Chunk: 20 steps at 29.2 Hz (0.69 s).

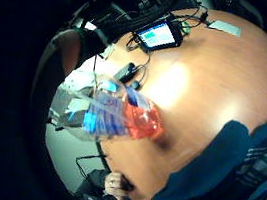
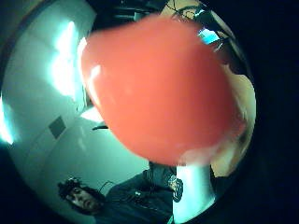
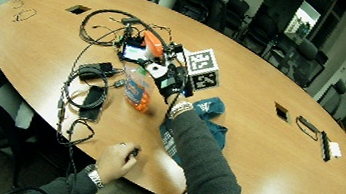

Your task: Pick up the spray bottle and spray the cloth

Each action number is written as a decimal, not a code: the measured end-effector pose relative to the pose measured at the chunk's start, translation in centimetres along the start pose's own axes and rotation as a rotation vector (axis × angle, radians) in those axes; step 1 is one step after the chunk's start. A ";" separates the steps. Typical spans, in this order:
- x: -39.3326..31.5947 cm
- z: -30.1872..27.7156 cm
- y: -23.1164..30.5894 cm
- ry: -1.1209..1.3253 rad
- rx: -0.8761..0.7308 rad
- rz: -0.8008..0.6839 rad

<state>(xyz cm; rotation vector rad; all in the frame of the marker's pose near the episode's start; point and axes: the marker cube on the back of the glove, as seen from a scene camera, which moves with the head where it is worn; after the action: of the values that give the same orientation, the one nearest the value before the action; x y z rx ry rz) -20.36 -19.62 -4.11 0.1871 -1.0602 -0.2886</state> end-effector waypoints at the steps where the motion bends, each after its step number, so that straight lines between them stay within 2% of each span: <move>1: 0.2 0.1 0.2 0.005 -0.011 0.002; 8: 0.8 -1.4 3.4 0.143 -0.090 -0.025; 15: 0.1 -5.6 9.4 0.309 -0.178 -0.062; 20: 0.1 -7.6 14.0 0.502 -0.175 -0.077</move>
<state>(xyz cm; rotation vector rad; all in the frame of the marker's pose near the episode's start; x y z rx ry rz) -11.65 -6.26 -3.64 0.1334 -0.5283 -0.3784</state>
